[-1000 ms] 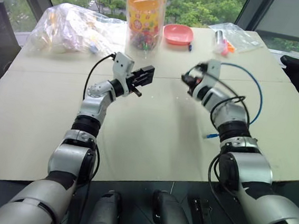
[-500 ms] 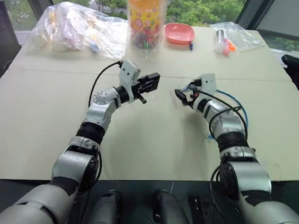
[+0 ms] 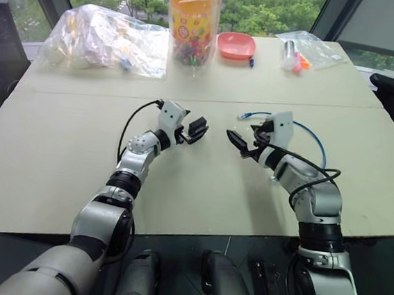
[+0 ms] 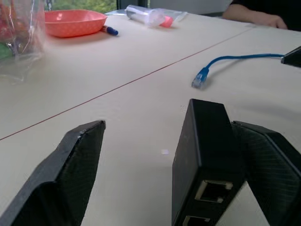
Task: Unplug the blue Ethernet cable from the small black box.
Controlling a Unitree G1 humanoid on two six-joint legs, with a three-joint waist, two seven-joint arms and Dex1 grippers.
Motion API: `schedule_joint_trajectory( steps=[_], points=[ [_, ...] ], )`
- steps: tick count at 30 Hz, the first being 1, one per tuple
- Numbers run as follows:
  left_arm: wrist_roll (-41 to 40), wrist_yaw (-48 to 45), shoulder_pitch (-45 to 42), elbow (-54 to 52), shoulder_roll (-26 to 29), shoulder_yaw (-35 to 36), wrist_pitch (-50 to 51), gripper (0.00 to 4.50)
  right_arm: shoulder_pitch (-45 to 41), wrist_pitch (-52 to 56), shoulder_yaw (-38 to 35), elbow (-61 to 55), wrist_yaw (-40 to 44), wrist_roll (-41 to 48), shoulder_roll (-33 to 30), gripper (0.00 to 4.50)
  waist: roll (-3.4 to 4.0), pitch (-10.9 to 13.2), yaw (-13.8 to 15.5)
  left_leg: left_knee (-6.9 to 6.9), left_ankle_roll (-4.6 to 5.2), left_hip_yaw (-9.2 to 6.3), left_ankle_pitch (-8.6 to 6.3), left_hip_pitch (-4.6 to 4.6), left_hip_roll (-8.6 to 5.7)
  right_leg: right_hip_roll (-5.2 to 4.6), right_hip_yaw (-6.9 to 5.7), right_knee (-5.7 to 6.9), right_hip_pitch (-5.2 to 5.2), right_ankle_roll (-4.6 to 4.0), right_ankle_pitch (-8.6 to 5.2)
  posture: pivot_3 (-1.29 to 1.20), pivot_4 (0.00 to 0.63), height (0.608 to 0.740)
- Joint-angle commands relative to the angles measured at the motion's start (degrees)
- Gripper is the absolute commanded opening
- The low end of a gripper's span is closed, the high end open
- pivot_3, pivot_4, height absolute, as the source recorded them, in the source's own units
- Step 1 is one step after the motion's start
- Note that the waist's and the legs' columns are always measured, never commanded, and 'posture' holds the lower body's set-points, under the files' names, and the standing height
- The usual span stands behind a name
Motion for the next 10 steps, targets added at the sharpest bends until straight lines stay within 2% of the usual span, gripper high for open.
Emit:
schedule_joint_trajectory(
  steps=[1,3,5,10],
  points=[
    [-6.0,-2.1,6.1,-21.9,4.5,1.4,14.6,4.44,2.5,0.5,-2.8,-6.9,1.4,3.0,-1.7,4.5,0.0,0.0,-0.2,-0.01,0.0,0.0,0.0,0.0,0.02,0.0,0.0,0.01,-0.01,0.0,0.0,0.0,0.15,0.74],
    [-12.3,-3.6,14.3,-42.0,10.6,1.8,29.1,4.44,6.6,1.5,-4.8,-11.6,3.5,6.1,-3.1,4.5,0.0,0.0,-0.6,-0.05,0.0,-0.01,0.0,-0.03,0.04,0.0,0.01,0.03,-0.06,0.0,0.0,0.0,0.15,0.74],
    [-15.9,-3.2,20.2,-54.3,15.0,2.4,37.8,4.44,10.2,2.0,-5.7,-14.9,5.0,7.9,-4.5,4.5,0.03,0.0,-0.5,-0.27,0.0,-0.02,-0.01,0.08,0.09,-0.02,0.03,0.04,-0.04,0.0,-0.01,0.0,0.15,0.74],
    [-20.3,2.2,25.5,-63.9,20.4,7.0,51.6,4.44,15.2,1.3,-6.9,-17.6,5.9,9.3,-6.1,4.5,0.06,0.0,0.2,-0.12,-0.06,-0.05,0.03,0.22,0.06,0.0,-0.02,0.02,0.16,-0.24,-0.14,0.0,0.15,0.74]
  ],
)
